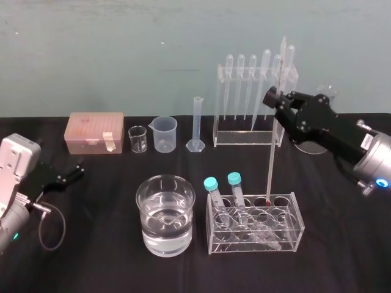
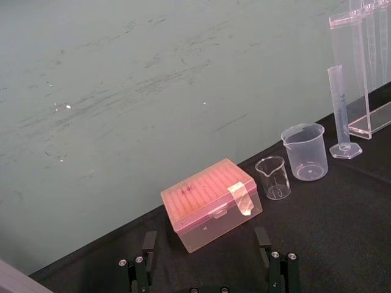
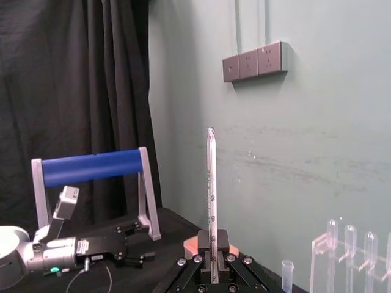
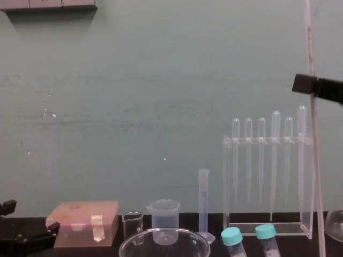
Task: Hold the thermometer with one hand and immerse one end into the beaker, then reinsert it into the test tube rack.
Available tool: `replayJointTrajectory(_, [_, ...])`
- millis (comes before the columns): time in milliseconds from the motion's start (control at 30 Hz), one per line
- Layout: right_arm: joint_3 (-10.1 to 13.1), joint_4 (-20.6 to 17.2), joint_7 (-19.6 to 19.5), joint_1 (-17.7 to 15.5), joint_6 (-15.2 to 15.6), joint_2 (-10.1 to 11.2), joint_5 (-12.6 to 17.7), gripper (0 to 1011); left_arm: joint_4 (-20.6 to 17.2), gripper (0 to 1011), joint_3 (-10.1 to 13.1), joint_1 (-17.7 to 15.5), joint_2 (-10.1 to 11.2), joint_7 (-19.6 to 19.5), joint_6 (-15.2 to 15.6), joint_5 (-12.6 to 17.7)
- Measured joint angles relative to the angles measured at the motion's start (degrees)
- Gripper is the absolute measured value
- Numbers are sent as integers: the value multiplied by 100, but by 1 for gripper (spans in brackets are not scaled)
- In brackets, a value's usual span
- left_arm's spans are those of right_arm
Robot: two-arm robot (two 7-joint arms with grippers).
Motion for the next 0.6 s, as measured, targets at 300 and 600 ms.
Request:
replayJointTrajectory(300, [-83, 522, 321, 134, -212, -329, -98, 56, 0, 1008, 0, 0, 0, 0, 0, 0])
replayJointTrajectory(600, [-214, 884, 619, 286, -403, -511, -227, 56, 0, 1008, 0, 0, 0, 0, 0, 0])
